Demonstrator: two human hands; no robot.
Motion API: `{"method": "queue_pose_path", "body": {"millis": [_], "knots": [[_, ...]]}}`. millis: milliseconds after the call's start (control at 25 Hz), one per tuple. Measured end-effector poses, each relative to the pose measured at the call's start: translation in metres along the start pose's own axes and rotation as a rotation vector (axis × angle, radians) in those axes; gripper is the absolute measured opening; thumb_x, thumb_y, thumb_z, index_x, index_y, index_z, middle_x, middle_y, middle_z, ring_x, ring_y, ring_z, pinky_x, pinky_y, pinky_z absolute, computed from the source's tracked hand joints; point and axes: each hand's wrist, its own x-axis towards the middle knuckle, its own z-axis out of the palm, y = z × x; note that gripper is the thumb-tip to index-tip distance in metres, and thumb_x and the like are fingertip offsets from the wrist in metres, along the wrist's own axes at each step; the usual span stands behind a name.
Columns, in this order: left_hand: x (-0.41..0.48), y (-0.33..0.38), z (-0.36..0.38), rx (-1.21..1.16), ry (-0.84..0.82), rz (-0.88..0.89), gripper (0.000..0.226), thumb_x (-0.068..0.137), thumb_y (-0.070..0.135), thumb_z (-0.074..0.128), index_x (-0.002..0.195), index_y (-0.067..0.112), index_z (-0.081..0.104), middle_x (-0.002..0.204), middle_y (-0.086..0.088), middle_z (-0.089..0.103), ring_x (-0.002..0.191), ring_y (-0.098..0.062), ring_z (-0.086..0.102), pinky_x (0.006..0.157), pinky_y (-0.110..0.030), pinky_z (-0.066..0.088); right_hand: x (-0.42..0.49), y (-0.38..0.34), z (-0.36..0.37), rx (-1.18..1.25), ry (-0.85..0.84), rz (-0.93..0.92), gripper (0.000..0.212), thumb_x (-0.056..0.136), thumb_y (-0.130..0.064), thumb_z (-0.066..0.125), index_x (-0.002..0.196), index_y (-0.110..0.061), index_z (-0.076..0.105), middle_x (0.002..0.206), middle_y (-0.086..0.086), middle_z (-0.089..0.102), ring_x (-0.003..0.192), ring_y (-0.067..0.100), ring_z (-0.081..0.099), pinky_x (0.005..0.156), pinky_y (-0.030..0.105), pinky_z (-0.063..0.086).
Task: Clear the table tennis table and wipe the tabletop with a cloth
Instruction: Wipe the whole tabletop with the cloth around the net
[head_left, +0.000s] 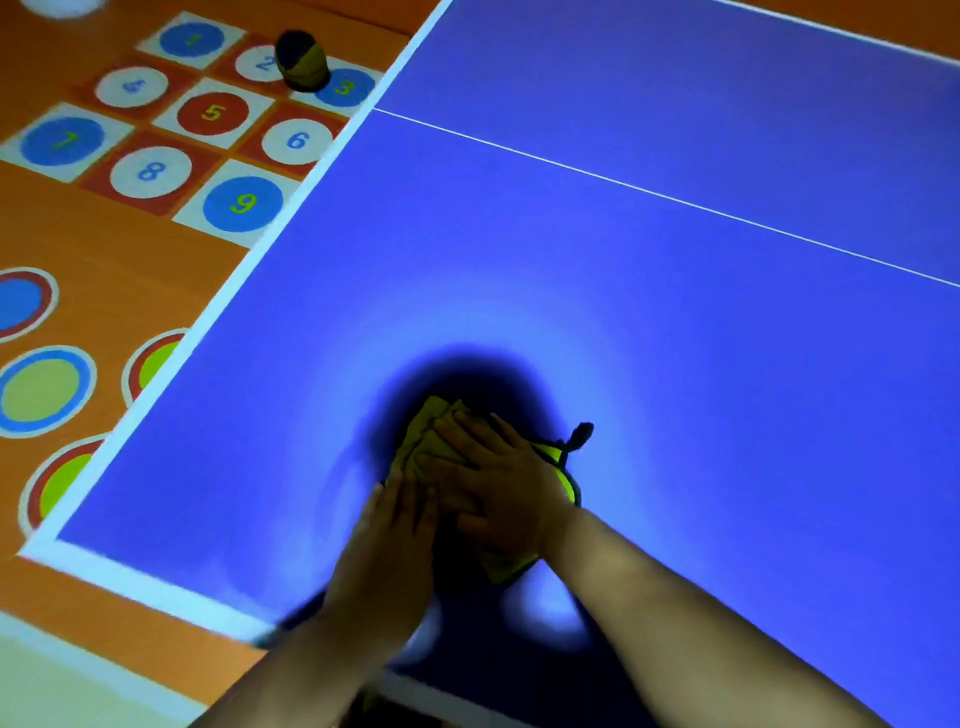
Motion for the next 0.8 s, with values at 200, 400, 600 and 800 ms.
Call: {"method": "queue_pose_path", "body": {"millis": [200,400,600,800], "knots": [[0.129,0.034,-0.045,0.065,0.100,0.049,0.058,0.072,0.024,0.034,0.112,-0.005,0.064,0.112,-0.029,0.062,0.105,-0.043,0.060,0.091,-0.051,0.047,0.020,0.125,-0.024,-0.016,0.038,0.087,0.072,0.075,-0.052,0.039,0.144,-0.031,0.042,0.155,0.005,0.032,0.145,0.029,0.020,0.117,0.044,0.008],[0.279,0.081,-0.081,0.137,0.152,0.148,0.054,0.073,0.024,0.034,0.106,0.000,0.068,0.105,-0.023,0.067,0.099,-0.039,0.064,0.081,-0.049,0.052,0.027,0.269,-0.051,0.006,0.132,0.228,0.072,0.075,-0.053,0.035,0.141,-0.028,0.047,0.153,0.007,0.036,0.144,0.029,0.024,0.115,0.040,0.009],[0.400,0.139,-0.107,0.058,0.133,0.149,0.060,0.086,0.030,0.021,0.138,0.010,0.042,0.143,-0.019,0.038,0.135,-0.033,0.033,0.112,-0.043,0.021,0.021,0.391,-0.075,0.054,0.164,0.353,0.076,0.072,-0.058,0.033,0.144,-0.036,0.040,0.157,0.003,0.028,0.146,0.028,0.020,0.114,0.053,0.022],[0.481,0.199,-0.129,0.062,0.102,0.142,0.052,0.097,0.025,0.033,0.147,0.022,0.022,0.155,-0.012,0.016,0.144,-0.023,0.012,0.115,-0.038,0.009,-0.005,0.477,-0.095,-0.025,0.047,0.450,0.070,0.086,-0.058,0.041,0.150,-0.041,0.018,0.162,0.001,0.009,0.149,0.023,0.005,0.117,0.051,0.014]]}}
